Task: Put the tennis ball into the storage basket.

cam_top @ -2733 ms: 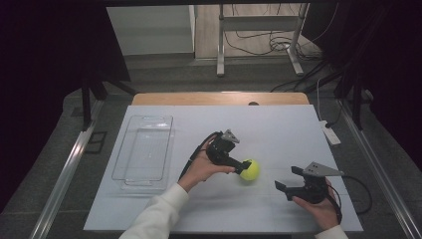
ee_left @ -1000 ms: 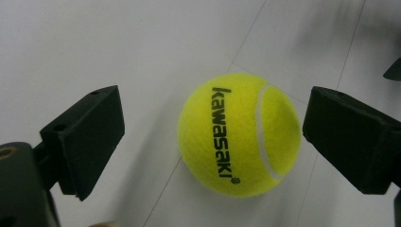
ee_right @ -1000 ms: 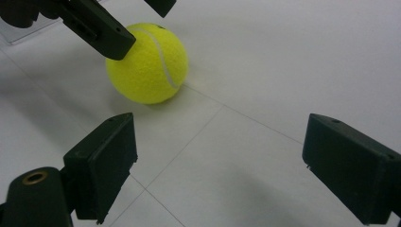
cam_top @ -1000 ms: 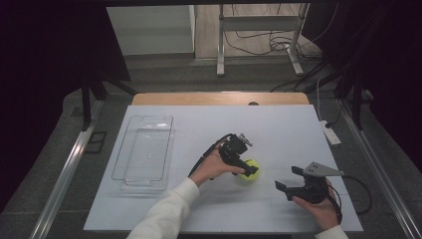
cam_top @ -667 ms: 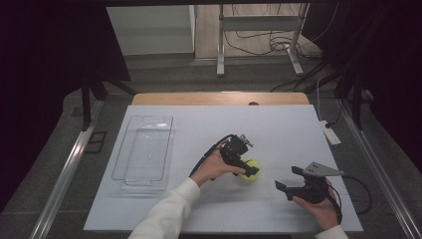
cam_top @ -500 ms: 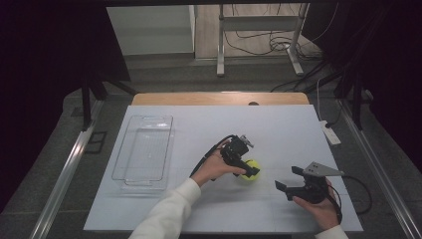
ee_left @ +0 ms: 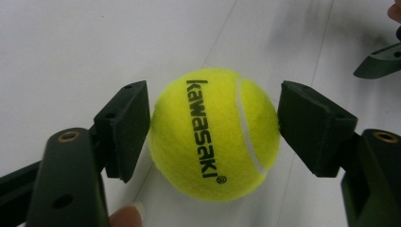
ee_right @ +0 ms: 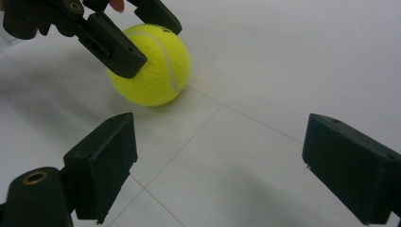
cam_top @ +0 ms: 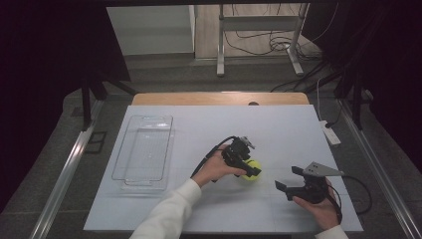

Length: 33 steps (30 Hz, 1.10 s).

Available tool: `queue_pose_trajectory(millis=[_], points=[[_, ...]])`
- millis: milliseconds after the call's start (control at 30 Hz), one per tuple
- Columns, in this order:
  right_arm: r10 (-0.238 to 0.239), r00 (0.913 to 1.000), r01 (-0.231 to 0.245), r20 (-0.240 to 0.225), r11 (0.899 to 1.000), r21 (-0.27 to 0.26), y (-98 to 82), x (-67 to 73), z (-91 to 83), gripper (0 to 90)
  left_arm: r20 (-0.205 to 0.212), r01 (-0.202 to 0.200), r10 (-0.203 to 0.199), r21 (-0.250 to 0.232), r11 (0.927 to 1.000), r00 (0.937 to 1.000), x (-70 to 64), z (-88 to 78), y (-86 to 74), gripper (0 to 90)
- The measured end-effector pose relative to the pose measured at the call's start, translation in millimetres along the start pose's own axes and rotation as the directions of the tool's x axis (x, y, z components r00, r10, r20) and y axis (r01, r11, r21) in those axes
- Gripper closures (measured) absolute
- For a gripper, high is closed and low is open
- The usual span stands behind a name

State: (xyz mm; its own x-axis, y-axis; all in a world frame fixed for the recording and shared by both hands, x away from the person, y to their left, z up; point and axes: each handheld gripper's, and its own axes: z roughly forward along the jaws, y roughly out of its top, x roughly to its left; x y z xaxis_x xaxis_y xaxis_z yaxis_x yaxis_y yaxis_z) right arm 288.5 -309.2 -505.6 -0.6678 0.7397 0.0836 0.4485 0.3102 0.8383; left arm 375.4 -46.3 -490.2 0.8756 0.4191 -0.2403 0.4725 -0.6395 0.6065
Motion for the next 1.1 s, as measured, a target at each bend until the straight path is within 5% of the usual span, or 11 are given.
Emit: queue_pose_trajectory(millis=[633, 1100], points=[[0.001, 1.0, -0.001, 0.001, 1.0, 0.0, 0.0, -0.4, -0.2, 10.9, -0.013, 0.002, -0.002, 0.01, 1.0, 0.9999, -2.6, 5.3, -0.3, 26.9], [0.006, 1.0, -0.006, 0.004, 1.0, -0.007, 0.1, -0.6, -0.7, 11.0, -0.042, -0.036, 0.038, 0.03, 0.9989, 0.9984, -6.7, 2.8, 0.7, 29.0]])
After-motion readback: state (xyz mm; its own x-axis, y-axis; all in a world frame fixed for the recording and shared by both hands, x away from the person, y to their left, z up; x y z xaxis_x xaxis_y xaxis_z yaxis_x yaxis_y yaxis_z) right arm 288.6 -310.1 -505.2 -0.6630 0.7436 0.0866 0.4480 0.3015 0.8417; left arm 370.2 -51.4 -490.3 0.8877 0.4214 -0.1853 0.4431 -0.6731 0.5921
